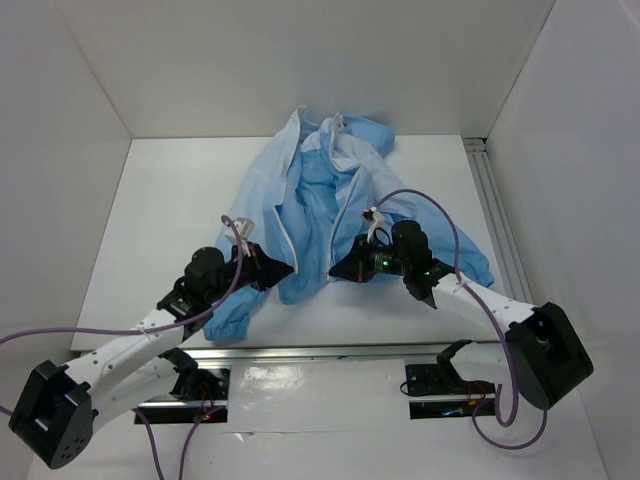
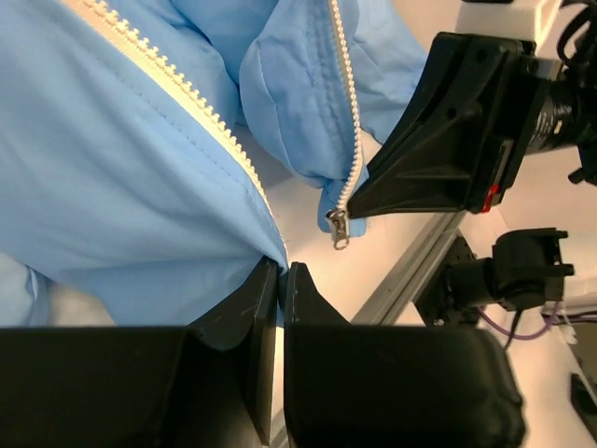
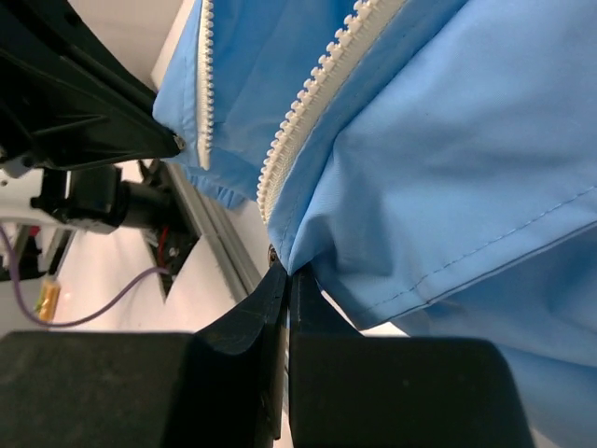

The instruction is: Zip up the jacket

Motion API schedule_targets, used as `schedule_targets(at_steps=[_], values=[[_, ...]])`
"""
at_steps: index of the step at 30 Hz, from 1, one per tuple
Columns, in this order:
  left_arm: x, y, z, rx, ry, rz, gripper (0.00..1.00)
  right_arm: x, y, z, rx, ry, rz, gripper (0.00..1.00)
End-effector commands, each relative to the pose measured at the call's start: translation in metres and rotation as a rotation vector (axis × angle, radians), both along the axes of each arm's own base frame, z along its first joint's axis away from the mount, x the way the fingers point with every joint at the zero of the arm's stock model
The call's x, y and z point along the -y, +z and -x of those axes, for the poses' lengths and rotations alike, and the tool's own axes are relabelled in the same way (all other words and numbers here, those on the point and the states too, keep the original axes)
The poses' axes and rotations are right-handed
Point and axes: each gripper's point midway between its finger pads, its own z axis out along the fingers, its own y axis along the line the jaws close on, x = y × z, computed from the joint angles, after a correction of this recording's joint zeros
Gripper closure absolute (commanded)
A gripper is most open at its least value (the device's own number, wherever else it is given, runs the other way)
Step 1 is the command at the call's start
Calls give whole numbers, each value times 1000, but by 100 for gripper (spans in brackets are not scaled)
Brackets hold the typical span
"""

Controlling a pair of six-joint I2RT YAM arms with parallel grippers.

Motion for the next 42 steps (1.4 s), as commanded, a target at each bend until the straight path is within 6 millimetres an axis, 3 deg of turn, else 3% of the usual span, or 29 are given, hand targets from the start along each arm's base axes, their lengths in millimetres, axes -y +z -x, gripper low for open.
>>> schedule_targets(at_steps=[1, 4, 10, 15, 20, 27, 42], values=[[-1, 43, -5, 245, 50, 87, 100, -10, 33, 11, 108, 119, -127, 100], [-2, 47, -3, 276, 48, 96, 100, -11, 27, 12, 96, 138, -120, 100], [6, 38, -2, 235, 20, 137, 100, -24, 38, 21, 119, 203, -161, 100], [7, 50, 5, 260, 14, 217, 100, -30, 49, 26, 126, 221, -225, 100], [10, 47, 11, 258, -26, 219, 100, -35, 46, 31, 110, 246, -239, 100], [15, 55, 18, 260, -71, 258, 100, -43, 49, 26, 128, 257, -250, 100], [20, 51, 22, 241, -111, 248, 100, -45, 60, 26, 143, 264, -291, 100]])
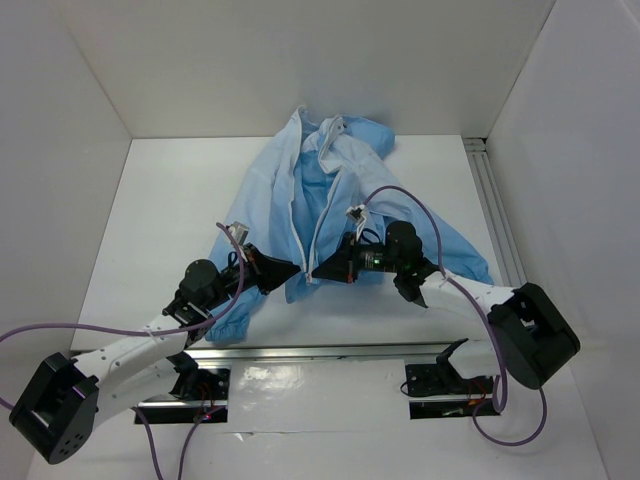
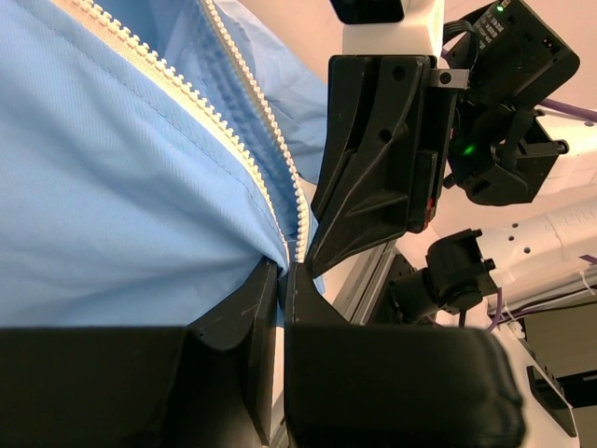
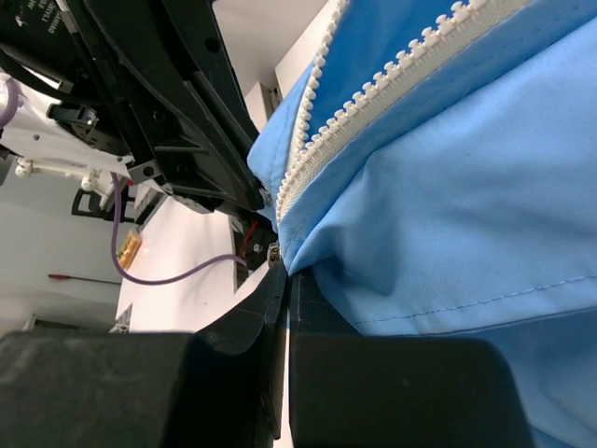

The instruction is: Zip up the jacket

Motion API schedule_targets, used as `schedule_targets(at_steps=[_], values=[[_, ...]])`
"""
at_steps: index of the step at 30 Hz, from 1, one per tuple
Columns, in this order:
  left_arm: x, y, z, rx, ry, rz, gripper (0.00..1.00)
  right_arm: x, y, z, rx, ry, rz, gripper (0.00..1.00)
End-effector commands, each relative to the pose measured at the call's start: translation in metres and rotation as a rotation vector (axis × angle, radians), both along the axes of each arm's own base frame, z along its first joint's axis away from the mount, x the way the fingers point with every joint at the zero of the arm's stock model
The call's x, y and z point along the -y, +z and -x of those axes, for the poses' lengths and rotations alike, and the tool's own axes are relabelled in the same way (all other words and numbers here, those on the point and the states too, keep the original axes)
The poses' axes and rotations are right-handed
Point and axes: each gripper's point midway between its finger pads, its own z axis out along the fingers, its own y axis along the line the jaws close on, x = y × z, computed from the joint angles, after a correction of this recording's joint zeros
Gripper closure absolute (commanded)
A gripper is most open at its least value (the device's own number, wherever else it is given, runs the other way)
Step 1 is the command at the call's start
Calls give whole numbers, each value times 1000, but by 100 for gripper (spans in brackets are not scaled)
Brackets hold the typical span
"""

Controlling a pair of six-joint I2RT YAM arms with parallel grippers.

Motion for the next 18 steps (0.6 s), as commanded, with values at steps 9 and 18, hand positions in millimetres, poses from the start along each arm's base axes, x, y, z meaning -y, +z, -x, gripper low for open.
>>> schedule_targets(at_steps=[9, 18], values=[[5, 23, 6, 70, -46, 47, 100, -6, 25, -2, 89, 33, -82, 100], [5, 23, 7, 61, -47, 51, 100, -1, 27, -9, 83, -4, -90, 100]])
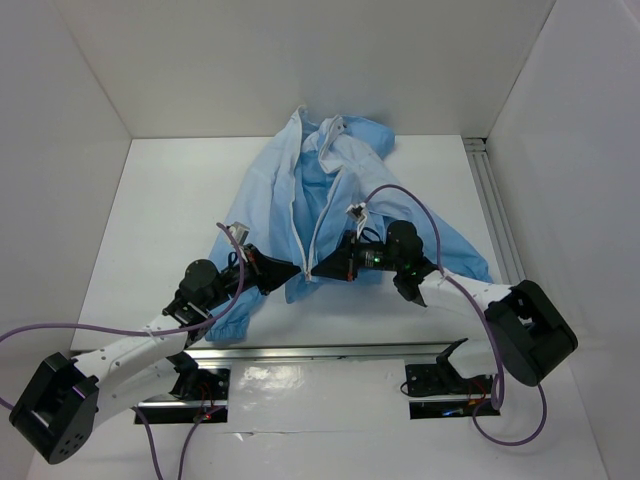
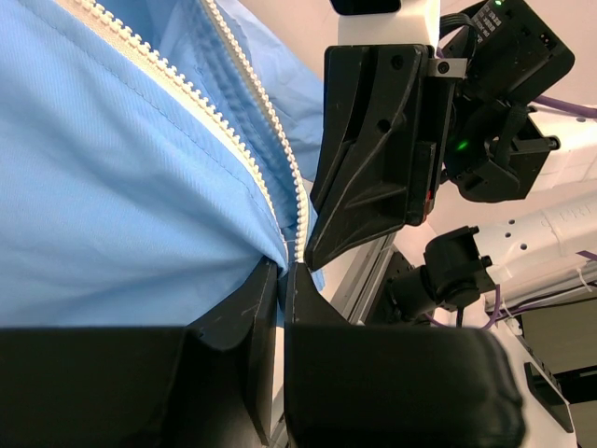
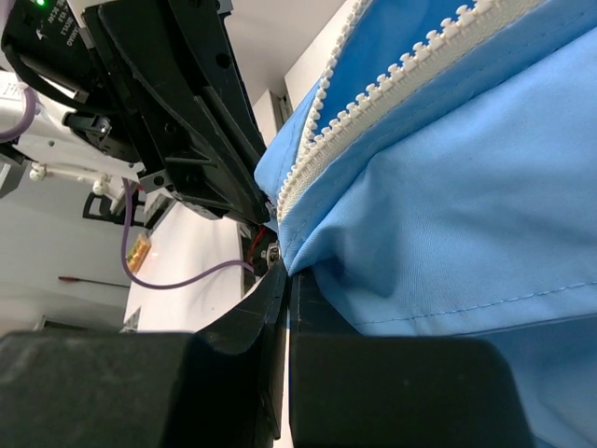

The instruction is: Zip up the jacket

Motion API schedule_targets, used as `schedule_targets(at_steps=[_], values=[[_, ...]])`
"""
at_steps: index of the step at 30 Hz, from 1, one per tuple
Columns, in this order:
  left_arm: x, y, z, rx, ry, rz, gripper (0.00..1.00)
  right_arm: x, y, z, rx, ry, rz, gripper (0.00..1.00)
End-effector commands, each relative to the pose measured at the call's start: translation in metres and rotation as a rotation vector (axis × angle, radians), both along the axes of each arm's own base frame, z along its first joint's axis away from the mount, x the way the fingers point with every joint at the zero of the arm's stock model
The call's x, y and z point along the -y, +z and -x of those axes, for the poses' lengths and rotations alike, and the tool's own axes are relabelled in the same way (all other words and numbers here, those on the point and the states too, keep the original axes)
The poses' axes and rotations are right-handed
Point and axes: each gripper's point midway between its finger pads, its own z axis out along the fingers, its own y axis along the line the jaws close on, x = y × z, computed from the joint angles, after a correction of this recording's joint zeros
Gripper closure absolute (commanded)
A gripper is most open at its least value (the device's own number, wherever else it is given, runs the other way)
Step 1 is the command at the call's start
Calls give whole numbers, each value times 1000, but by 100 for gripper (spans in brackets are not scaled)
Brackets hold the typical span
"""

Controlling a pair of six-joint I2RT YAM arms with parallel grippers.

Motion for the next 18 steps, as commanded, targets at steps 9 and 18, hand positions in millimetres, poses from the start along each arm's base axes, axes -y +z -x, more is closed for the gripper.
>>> schedule_targets(at_steps=[9, 18], values=[[4, 26, 6, 61, -38, 49, 100, 3, 25, -7, 92, -27, -80, 100], [0, 25, 1, 41, 8, 51, 100, 7, 15, 1, 61, -18, -60, 100]])
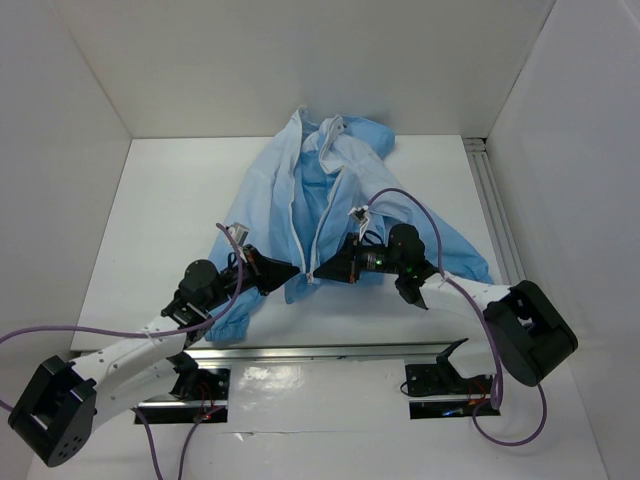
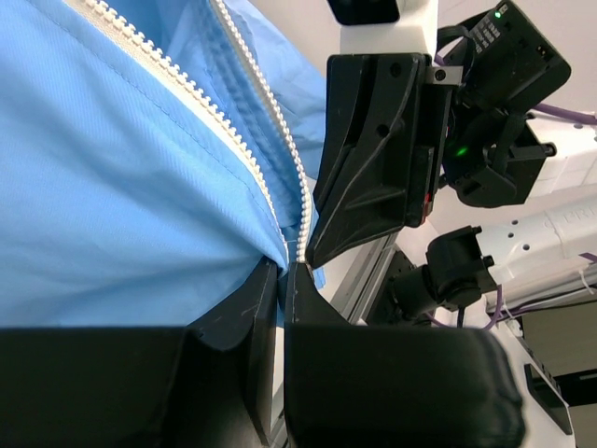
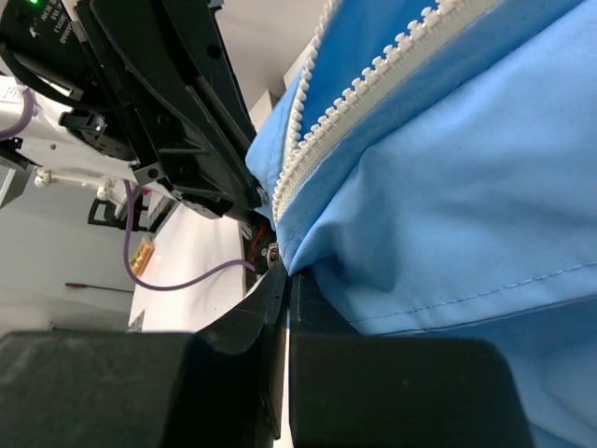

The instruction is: Zip up the jacket

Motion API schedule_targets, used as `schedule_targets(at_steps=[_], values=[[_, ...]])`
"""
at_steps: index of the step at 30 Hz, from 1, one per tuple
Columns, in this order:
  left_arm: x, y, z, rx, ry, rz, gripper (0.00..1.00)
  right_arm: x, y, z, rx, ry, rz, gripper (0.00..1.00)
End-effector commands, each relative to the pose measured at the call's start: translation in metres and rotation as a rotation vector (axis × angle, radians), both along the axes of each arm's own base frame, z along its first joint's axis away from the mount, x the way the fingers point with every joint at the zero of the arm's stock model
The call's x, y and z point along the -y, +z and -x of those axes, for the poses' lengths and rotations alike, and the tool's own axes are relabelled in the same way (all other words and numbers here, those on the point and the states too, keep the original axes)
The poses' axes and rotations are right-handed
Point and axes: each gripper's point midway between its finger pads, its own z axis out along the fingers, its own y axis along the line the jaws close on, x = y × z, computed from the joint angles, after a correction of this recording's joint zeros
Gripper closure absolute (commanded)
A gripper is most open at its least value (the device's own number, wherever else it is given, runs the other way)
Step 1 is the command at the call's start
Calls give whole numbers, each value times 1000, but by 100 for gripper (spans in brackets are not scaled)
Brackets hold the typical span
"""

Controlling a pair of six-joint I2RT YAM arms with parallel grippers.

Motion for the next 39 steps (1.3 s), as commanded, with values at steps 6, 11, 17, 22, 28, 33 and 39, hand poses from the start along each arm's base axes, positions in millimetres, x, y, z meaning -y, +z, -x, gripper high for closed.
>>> schedule_targets(at_steps=[6, 11, 17, 22, 28, 33, 39], values=[[4, 30, 1, 57, -16, 58, 100, 2, 17, 1, 85, 6, -47, 100], [4, 30, 2, 57, -25, 57, 100, 0, 24, 0, 100, 6, -63, 100], [4, 30, 2, 57, -25, 57, 100, -1, 23, -1, 99, 15, -63, 100], [5, 27, 2, 42, -25, 57, 100, -5, 27, 1, 107, 34, -76, 100], [6, 29, 1, 42, -26, 67, 100, -8, 28, 3, 107, 52, -76, 100], [6, 29, 3, 42, -35, 67, 100, -8, 25, 3, 99, 52, -71, 100], [6, 29, 3, 42, -35, 67, 100, -11, 24, 3, 100, 61, -65, 100]])
